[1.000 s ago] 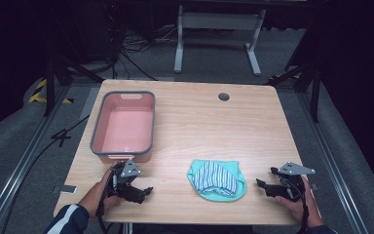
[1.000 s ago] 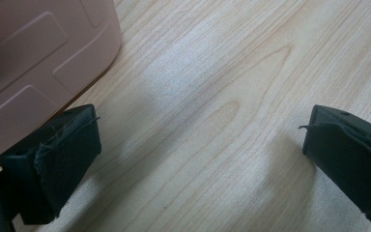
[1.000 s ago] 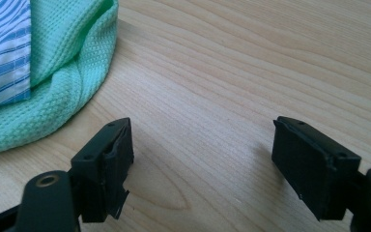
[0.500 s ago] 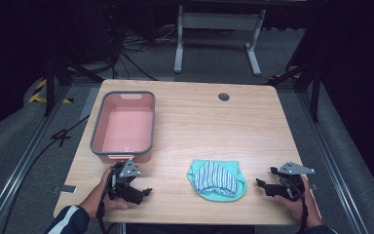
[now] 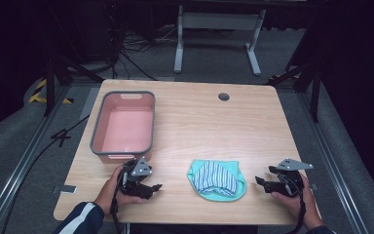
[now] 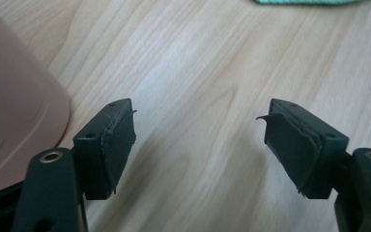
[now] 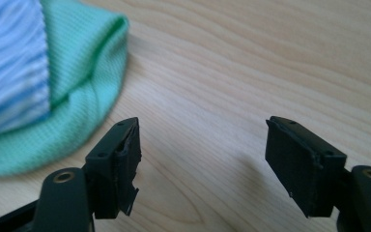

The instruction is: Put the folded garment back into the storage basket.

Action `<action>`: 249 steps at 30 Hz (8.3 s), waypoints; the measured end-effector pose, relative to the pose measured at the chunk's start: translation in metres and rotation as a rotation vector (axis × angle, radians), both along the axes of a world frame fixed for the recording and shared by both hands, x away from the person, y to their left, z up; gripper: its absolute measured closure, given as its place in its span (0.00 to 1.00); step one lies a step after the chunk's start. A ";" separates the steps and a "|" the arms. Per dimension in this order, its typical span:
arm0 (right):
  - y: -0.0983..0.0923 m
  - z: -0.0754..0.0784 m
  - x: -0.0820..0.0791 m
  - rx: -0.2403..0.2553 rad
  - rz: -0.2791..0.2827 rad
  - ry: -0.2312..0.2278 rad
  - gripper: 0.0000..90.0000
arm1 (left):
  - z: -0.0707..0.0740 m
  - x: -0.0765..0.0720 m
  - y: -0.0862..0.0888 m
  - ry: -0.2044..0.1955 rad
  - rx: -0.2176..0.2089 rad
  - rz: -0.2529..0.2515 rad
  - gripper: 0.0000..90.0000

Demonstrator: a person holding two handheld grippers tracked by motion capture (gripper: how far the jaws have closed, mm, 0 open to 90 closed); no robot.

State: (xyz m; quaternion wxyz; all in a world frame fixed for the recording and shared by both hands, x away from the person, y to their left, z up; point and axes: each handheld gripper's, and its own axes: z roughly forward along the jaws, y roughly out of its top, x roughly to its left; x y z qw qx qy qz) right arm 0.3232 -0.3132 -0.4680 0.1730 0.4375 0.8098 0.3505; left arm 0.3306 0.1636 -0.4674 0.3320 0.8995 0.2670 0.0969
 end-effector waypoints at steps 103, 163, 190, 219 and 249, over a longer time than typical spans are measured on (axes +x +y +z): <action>0.083 0.027 0.026 0.028 0.149 -0.014 0.97 | 0.026 0.049 -0.105 0.006 -0.084 -0.126 0.92; 0.274 0.186 0.094 0.031 0.374 -0.188 0.97 | 0.177 0.055 0.076 -0.236 -0.044 0.189 0.93; 0.368 0.145 0.116 0.039 0.456 -0.122 0.97 | 0.141 0.064 0.137 -0.197 0.049 0.336 0.93; 0.372 0.087 0.138 -0.038 0.381 -0.070 0.85 | 0.088 0.092 0.130 -0.135 0.095 0.418 0.65; 0.312 0.110 0.121 -0.156 0.400 -0.148 0.41 | 0.105 0.036 0.098 -0.262 -0.080 0.325 0.34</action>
